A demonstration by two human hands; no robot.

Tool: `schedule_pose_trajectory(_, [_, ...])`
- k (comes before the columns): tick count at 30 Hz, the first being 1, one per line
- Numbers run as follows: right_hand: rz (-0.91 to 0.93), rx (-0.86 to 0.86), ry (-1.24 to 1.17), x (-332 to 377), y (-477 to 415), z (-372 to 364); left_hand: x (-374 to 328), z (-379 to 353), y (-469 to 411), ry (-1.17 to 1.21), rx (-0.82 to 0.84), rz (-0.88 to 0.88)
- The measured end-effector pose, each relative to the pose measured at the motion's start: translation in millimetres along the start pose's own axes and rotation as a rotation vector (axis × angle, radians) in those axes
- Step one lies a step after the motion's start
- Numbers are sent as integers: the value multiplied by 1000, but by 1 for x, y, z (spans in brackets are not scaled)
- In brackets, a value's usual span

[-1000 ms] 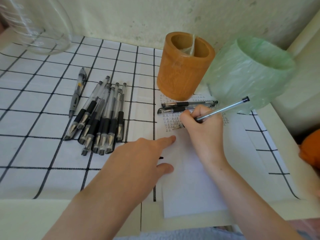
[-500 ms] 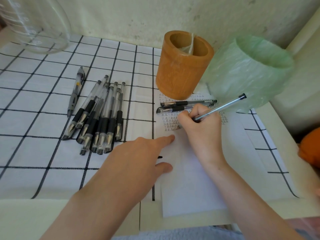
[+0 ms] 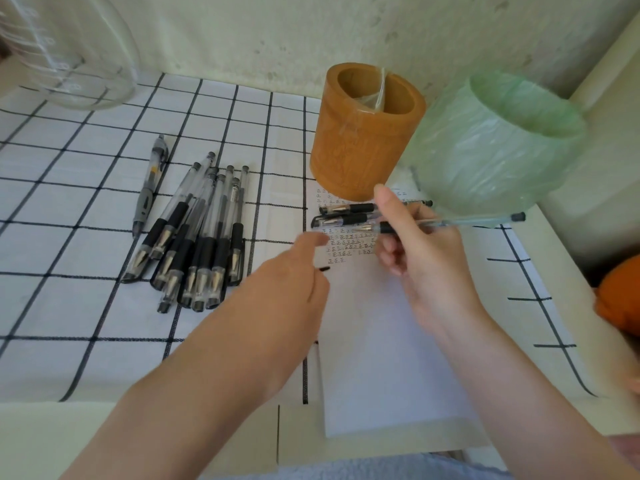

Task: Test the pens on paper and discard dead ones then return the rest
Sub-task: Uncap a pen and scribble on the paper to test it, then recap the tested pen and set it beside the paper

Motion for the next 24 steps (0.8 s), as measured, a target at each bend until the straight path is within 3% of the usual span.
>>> schedule_pose_trajectory(4, [-122,152,-169,1,8,-9,4,10,-6,211,11,38])
schedule_pose_trajectory(8, [-111,247,-155,12,17,-13,-1,20,-1,258,-63,-46])
schedule_pose_trajectory(24, [-113,133,-56,11,25,-6,-4,31,3,363,-176,-70])
Point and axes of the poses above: each hand's wrist, its own y-axis away from the middle knuckle, its own z-axis out of the back of the hand, x = y × z, the point moved 8 cm from there along -y, towards the middle knuckle, and after that the axes turned 9 degrees about x, right-handed, at the moved point
